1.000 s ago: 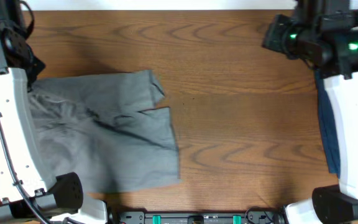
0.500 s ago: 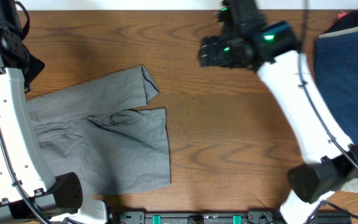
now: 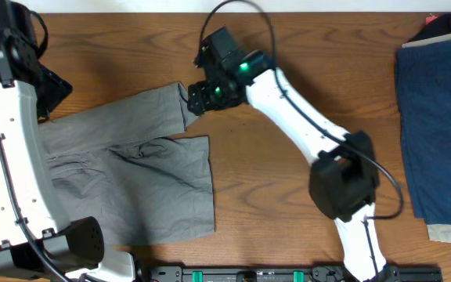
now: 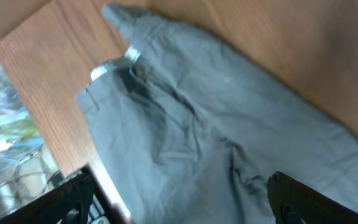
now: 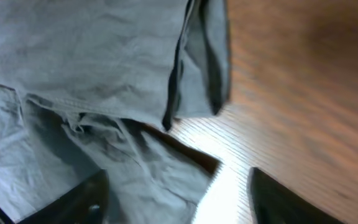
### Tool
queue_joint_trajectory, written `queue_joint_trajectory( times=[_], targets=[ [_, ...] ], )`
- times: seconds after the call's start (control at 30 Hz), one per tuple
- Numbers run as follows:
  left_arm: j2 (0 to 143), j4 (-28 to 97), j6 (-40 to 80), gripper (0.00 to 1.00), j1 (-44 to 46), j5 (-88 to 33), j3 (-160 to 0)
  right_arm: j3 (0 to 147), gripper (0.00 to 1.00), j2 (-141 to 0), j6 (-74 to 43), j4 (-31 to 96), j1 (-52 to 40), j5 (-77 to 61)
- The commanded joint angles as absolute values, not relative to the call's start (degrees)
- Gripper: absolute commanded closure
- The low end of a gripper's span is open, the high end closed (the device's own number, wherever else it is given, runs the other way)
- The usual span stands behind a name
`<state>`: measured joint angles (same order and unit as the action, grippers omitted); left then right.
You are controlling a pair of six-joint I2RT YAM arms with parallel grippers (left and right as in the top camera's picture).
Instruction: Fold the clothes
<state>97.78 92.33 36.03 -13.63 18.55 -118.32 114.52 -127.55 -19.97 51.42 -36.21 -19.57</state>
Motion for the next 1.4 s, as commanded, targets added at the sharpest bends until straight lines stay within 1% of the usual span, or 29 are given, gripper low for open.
queue_joint_trajectory(
  times=[0.0, 0.43, 0.57, 0.8, 1.0, 1.27, 1.3, 1.37],
  targets=[
    [97.76, 96.14, 35.64, 0.1, -13.76, 18.44, -115.09, 114.58, 0.37, -130.43, -18.26, 48.86, -37.65, -26.3],
    [97.76, 91.02, 35.83, 0.09, -13.76, 18.41, -105.84, 114.58, 0.36, -136.09, -18.13, 45.3, -42.46, -26.3],
    [97.76, 90.98, 35.83, 0.09, -13.76, 18.41, -105.82, 114.58, 0.36, -136.14, -18.39, 45.39, -43.66, -23.11],
    [97.76, 90.94, 35.83, 0.09, -13.76, 18.41, -105.82, 114.58, 0.34, -136.16, -18.39, 45.76, -45.19, -12.19],
    [97.76, 90.91, 35.86, 0.09, -13.76, 18.41, -105.82, 114.58, 0.35, -137.12, -18.37, 44.07, -45.06, -12.05],
    [97.76, 90.76, 35.86, 0.08, -13.76, 18.41, -105.82, 114.58, 0.39, -139.11, -18.41, 41.41, -45.19, -15.03],
    [97.76, 90.72, 35.86, 0.09, -13.76, 18.41, -105.82, 114.58, 0.4, -139.11, -18.41, 41.34, -45.19, -15.03],
    [97.76, 90.67, 35.86, 0.09, -13.76, 18.41, -105.82, 114.58, 0.47, -139.11, -18.39, 41.12, -45.19, -15.03]
  ],
)
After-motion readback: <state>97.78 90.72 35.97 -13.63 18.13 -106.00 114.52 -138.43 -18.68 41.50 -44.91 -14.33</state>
